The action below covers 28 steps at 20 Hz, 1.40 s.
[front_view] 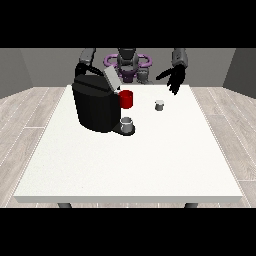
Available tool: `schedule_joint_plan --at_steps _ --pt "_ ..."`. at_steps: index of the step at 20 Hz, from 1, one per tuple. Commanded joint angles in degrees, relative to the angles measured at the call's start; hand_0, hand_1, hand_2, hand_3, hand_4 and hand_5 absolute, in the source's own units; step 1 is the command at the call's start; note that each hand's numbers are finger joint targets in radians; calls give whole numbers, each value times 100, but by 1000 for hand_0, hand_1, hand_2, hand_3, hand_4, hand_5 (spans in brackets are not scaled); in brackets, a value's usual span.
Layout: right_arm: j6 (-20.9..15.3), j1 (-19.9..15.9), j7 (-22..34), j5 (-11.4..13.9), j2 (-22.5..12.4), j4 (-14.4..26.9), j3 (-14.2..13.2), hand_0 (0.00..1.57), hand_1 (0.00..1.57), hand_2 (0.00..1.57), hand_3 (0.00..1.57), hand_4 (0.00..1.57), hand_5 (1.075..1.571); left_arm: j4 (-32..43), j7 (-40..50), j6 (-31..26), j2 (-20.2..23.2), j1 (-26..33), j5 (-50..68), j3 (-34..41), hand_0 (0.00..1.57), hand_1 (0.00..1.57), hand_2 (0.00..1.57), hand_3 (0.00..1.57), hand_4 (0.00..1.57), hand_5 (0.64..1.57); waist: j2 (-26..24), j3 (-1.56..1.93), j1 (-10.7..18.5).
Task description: Insert the coffee pod into the coffee machine and close the lid
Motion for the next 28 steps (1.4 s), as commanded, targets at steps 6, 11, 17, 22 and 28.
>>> schedule_joint_plan --at_steps 6,11,17,22,28 --pt "98 -364 262 -61 131 108 204 0 0 0 0 0 1571 1445 -59 -372 477 -995 -387 308 0 0 0 0 0 1571 486 -2 -331" --pt "-351 -684 370 17 187 288 448 0 0 0 0 0 1571 2080 -499 132 255 -1187 -1058 48 0 0 0 0 0 1571 654 -3 -154" --pt "5 -832 144 -46 28 994 11 0 0 0 0 0 1571 2347 -393 773 -174 -1456 -1691 -123 946 946 967 665 0 1571 430 -1 -74" --pt "-81 -794 -270 7 96 1193 57 0 0 0 0 0 1571 2435 -507 1164 -227 -1688 -2292 -438 1071 1071 1132 931 465 1571 549 0 -181" --pt "-171 -833 310 60 188 1022 209 0 0 0 0 0 1571 3104 -859 838 135 -1609 -2758 -665 826 826 998 857 340 1571 330 -1 -160"
